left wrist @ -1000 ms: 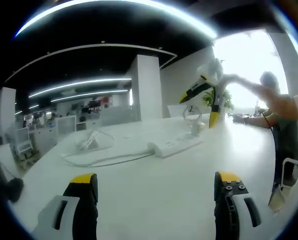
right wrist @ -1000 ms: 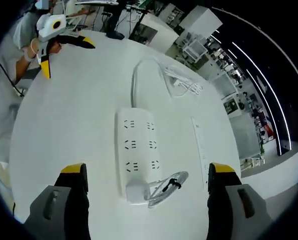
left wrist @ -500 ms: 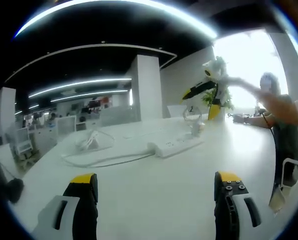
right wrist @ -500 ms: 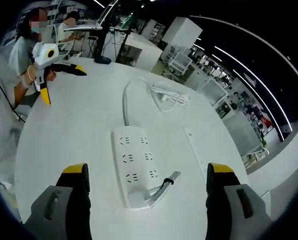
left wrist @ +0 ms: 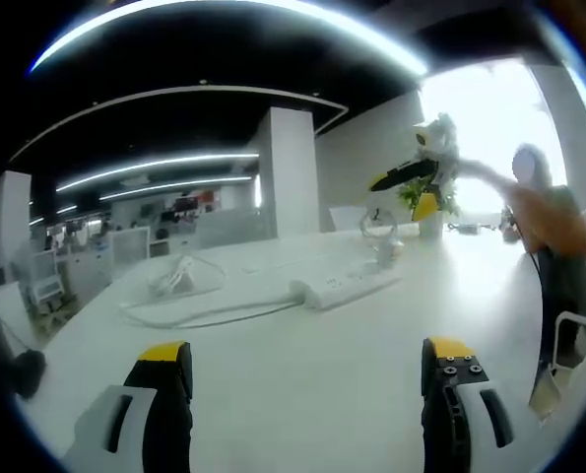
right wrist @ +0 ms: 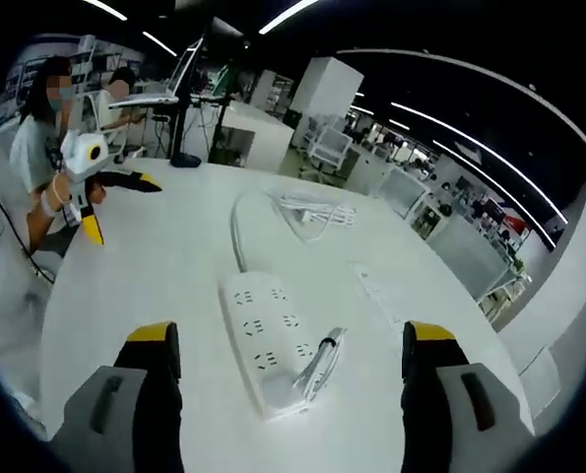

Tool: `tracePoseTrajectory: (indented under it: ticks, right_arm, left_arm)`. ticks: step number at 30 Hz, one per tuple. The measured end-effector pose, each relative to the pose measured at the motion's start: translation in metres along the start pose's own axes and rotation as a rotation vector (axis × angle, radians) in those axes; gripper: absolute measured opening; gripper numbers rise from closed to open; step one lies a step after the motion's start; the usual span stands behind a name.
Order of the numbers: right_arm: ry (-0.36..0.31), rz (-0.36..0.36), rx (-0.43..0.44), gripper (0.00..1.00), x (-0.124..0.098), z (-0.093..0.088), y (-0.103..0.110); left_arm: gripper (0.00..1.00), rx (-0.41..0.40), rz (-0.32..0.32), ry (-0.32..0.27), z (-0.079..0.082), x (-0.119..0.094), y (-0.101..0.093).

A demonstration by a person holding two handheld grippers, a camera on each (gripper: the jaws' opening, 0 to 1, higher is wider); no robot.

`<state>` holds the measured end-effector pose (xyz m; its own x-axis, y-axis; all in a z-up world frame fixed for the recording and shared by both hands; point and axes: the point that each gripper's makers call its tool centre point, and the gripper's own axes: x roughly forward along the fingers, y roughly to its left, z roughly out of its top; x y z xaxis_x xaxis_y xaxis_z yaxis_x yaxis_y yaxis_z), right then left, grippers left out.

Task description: Straighten the power strip on the desk, plug the charger into it

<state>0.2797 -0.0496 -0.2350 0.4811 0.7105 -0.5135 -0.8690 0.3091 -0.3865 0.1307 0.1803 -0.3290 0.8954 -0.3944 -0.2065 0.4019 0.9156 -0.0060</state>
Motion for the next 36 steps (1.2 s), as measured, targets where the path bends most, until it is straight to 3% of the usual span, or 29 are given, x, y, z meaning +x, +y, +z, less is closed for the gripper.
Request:
tracePoseTrajectory:
  ticks: [7, 36]
  right_arm:
    - [-0.076, -0.012, 0.062, 0.97, -0.007, 0.002, 0.003]
    - [-0.217, -0.126, 0.155, 1.0, -0.041, -0.005, 0.017]
  left_arm:
    - [0.99, -0.003, -0.002, 0.0, -0.001, 0.001, 0.0]
    - [0.99, -0.006, -0.007, -0.003, -0.002, 0.0, -0.001]
